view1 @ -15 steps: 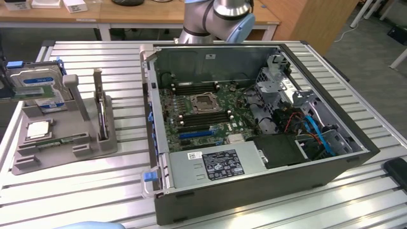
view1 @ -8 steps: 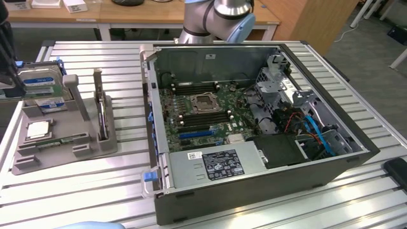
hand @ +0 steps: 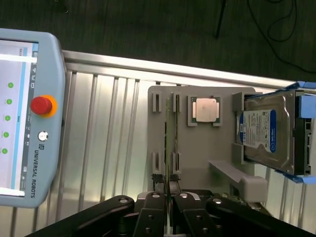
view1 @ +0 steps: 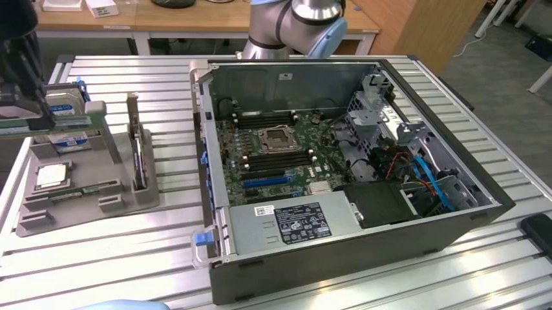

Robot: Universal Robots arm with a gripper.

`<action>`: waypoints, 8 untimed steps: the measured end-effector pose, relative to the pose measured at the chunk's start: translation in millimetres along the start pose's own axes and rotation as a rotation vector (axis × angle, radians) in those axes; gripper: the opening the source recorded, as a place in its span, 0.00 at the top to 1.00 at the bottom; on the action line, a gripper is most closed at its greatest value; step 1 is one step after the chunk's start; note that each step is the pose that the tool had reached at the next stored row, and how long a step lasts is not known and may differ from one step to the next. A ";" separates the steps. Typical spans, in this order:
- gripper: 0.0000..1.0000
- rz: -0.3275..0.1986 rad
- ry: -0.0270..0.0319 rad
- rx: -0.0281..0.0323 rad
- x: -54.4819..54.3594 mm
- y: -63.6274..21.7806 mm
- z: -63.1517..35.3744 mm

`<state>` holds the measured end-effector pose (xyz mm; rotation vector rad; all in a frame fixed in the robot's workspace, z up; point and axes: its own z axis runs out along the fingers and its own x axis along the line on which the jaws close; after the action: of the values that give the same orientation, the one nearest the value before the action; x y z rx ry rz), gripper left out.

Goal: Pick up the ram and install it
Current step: 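Pick up the ram and move it above insertion slot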

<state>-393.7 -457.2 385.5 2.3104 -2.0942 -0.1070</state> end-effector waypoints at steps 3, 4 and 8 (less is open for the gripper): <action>0.87 0.000 -0.0015 0.0001 0.8 -8.2 -0.6; 0.87 0.000 -0.0022 0.0001 1.0 -11.0 -0.8; 0.87 0.000 -0.0058 0.0005 2.2 -22.8 -1.5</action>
<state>-370.7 -457.2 385.5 2.3136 -2.0967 -0.1133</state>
